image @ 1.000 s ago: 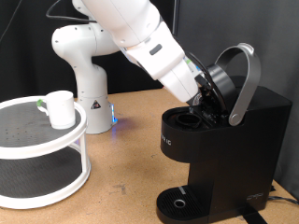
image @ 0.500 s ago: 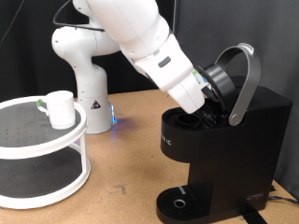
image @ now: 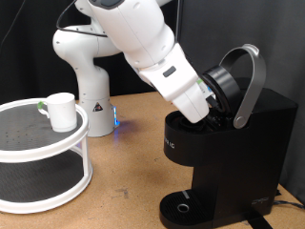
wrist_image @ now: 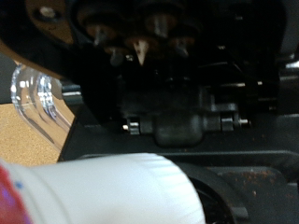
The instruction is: Make a cup of coffee with the keurig machine
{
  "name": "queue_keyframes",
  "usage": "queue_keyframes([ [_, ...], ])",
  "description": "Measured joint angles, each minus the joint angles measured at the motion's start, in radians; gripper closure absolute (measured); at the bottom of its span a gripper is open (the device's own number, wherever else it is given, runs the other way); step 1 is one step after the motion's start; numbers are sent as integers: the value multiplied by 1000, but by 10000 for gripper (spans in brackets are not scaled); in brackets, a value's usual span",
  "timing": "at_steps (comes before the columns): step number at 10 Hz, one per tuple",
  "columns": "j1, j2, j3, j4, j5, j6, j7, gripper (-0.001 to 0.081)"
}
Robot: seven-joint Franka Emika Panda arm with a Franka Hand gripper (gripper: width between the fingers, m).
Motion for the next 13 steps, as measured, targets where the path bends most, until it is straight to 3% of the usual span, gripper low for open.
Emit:
queue_keyframes([
  [13,0,29,10,-19,-1,13,7,778],
])
